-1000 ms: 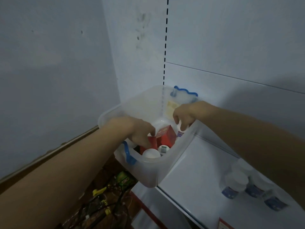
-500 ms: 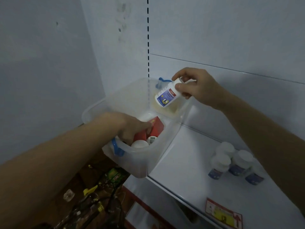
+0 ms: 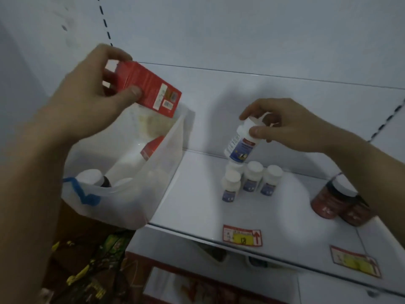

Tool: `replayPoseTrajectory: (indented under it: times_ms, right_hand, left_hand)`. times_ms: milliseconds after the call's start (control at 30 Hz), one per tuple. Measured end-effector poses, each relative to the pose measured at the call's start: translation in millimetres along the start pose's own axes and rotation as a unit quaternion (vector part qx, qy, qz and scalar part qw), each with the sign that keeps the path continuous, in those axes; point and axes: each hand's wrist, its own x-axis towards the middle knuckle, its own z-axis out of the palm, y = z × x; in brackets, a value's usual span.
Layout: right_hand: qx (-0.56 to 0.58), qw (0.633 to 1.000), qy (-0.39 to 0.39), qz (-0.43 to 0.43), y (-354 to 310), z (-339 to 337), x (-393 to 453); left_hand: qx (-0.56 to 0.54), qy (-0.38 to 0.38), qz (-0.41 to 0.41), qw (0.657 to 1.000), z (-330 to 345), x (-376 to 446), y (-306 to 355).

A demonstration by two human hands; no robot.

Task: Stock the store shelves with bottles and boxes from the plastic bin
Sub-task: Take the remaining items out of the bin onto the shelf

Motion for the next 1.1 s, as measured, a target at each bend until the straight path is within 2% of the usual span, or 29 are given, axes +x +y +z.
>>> replayPoseTrajectory:
  times_ms: [133, 300, 433, 533, 900, 1100]
  right_hand:
    - [-0.120, 0.991, -0.052, 0.020, 22.2, 2.5, -30.3]
    - [-0.165, 0.979, -0.110, 0.045, 48.0, 28.8, -46.4]
    - [-0.190, 0.973, -0.120, 0.054, 60.8, 51.2, -49.4]
    - [-0.196, 0.971, -0.120, 0.061, 63.1, 62.7, -49.5]
    - [-0.192, 0.978, -0.070, 0.041, 72.0, 80.7, -59.2]
    - [-0.071, 0.994, 0.070, -0.035, 24.5, 55.4, -40.0]
  left_hand:
    - [-0.074, 0.044, -0.023, 0.996, 41.0, -10.5, 11.3]
    - [-0.084, -0.004, -0.026, 0.996, 91.2, -34.6, 16.4]
    - [-0.063, -0.022, 0.015, 0.998, 108.4, -47.9, 22.3]
    - [-0.065, -0.022, 0.015, 0.998, 108.8, -48.3, 22.4]
    - [-0.017, -0.066, 0.025, 0.997, 110.9, -46.3, 17.0]
    - [-0.033, -0.100, 0.050, 0.993, 104.8, -42.1, 26.0]
